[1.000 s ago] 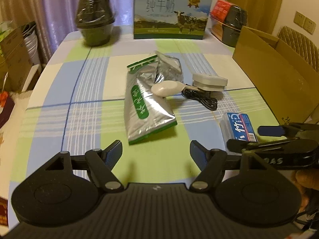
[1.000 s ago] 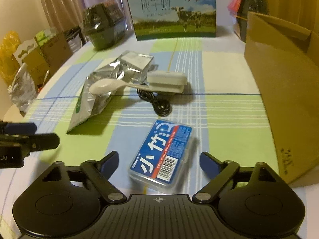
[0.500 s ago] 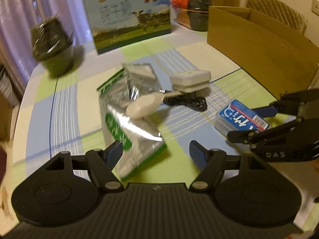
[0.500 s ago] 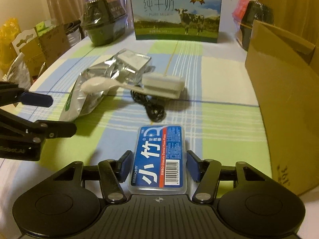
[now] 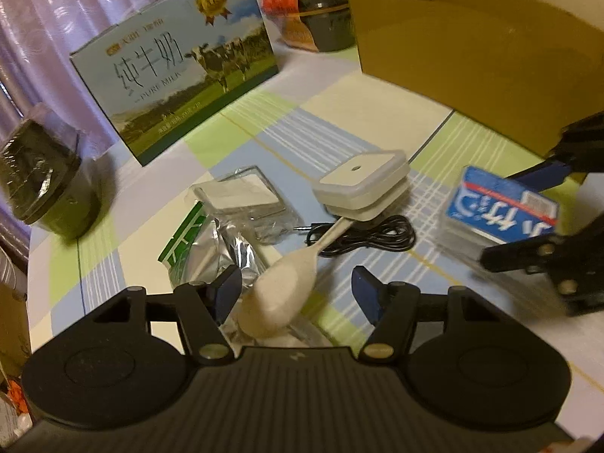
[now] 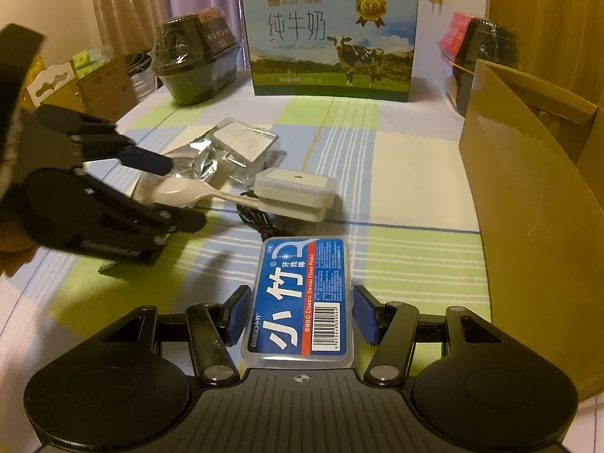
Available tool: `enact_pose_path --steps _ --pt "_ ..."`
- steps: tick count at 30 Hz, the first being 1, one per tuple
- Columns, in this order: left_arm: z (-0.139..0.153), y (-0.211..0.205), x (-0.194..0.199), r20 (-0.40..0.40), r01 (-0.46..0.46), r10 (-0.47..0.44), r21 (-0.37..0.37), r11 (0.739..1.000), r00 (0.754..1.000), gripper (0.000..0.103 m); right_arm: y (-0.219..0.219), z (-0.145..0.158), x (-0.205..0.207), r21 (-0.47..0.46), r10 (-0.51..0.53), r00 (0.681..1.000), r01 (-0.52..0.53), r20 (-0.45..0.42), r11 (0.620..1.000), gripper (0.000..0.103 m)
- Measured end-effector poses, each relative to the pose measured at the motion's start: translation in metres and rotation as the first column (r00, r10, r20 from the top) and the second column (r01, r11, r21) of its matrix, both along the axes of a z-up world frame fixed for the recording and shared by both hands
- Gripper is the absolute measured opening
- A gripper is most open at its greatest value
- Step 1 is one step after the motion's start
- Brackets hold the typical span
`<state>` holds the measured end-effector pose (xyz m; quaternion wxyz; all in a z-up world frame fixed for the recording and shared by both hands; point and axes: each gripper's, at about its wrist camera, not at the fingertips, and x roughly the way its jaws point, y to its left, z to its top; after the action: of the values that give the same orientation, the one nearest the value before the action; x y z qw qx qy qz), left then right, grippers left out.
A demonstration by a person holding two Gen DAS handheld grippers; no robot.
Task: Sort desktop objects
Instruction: 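Grasp the white plastic spoon with the left tool while the right tool grasps the blue floss box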
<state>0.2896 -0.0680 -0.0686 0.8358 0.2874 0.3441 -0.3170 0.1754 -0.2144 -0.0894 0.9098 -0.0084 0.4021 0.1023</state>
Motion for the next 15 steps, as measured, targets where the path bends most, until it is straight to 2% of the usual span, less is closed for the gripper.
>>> enact_pose_path --steps 2,3,4,5,6,9,12,15 --pt "-0.007 -0.003 0.007 -0.008 0.001 -0.001 0.033 0.999 1.0 0.061 -0.001 0.0 0.0 -0.002 0.001 1.0 -0.001 -0.002 1.0 0.055" --pt "-0.009 -0.004 0.008 -0.014 -0.001 0.002 0.048 0.999 1.0 0.057 -0.002 0.0 -0.001 -0.001 0.002 1.0 -0.002 -0.003 1.0 0.055" --pt "-0.011 -0.004 0.009 -0.03 -0.002 0.003 0.051 0.999 1.0 0.052 -0.003 -0.001 -0.001 0.001 0.003 1.0 -0.002 -0.005 1.0 0.055" --pt "-0.012 -0.003 0.008 -0.039 -0.007 0.009 0.051 0.999 0.999 0.038 -0.004 -0.001 -0.002 0.002 0.003 1.0 -0.003 -0.004 1.0 0.055" --pt "-0.011 -0.002 0.005 -0.044 -0.014 0.016 0.052 0.999 0.999 0.033 -0.005 -0.001 -0.003 0.002 0.002 1.0 -0.002 -0.003 1.0 0.055" --pt "-0.008 -0.002 -0.015 -0.058 -0.003 0.006 0.048 0.999 0.998 0.026 -0.007 -0.001 -0.008 0.006 0.0 1.0 0.001 -0.006 1.0 0.055" --pt "-0.007 -0.005 -0.046 -0.049 -0.007 0.01 0.063 0.998 0.999 0.024 -0.011 0.0 -0.016 0.014 -0.003 1.0 0.004 -0.013 1.0 0.055" --pt "-0.005 -0.001 -0.077 -0.109 -0.069 0.072 0.029 0.997 0.991 0.024 -0.015 0.001 -0.028 0.022 -0.005 1.0 0.005 -0.024 1.0 0.055"
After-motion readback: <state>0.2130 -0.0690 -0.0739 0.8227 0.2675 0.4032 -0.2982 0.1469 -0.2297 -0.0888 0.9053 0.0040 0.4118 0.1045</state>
